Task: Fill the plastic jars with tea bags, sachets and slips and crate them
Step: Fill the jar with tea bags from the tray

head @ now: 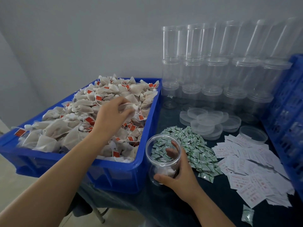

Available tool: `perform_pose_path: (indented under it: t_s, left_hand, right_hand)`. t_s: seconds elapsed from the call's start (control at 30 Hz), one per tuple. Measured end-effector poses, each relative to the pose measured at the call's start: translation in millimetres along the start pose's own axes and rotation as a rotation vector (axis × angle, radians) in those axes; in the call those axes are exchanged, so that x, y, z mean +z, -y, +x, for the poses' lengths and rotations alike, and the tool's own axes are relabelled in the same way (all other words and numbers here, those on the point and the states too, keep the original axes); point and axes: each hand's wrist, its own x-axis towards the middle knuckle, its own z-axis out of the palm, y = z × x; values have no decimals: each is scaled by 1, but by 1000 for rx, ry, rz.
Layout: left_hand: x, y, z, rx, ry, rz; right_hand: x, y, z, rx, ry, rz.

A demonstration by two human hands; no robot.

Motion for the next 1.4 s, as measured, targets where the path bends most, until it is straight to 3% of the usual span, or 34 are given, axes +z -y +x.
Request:
perform_pose_path:
  t_s: [0.17, 0.3, 0.4, 0.5, 0.57, 1.0, 1.2, 1.4]
  left_hand:
    - [-15, -44, -9, 17, 66, -347]
    - [-16, -67, -24, 113, 264, -393]
    - [-16, -76, -33, 253, 481, -207]
    - [-8, -83, -38, 470, 557, 179]
    - [-2, -89, -40, 517, 594, 326]
    - [24, -116, -41, 415, 876, 767]
    - [44, -120, -36, 363, 1135, 819]
    - [56, -112, -31, 254, 1286, 804]
  right_hand:
    - [0, -1, 0, 10, 3, 0]
    - [-1, -4, 0, 8, 1, -2]
    - [-1, -6, 1, 17, -7, -5]
    - [1, -6, 3, 16, -7, -1]
    - [1, -5, 4, 3, -6, 26]
    - [-1, -6, 5, -37, 30, 43]
    - [-1, -5, 6, -48, 23, 19]
    - [-1, -9, 7, -21, 26, 11]
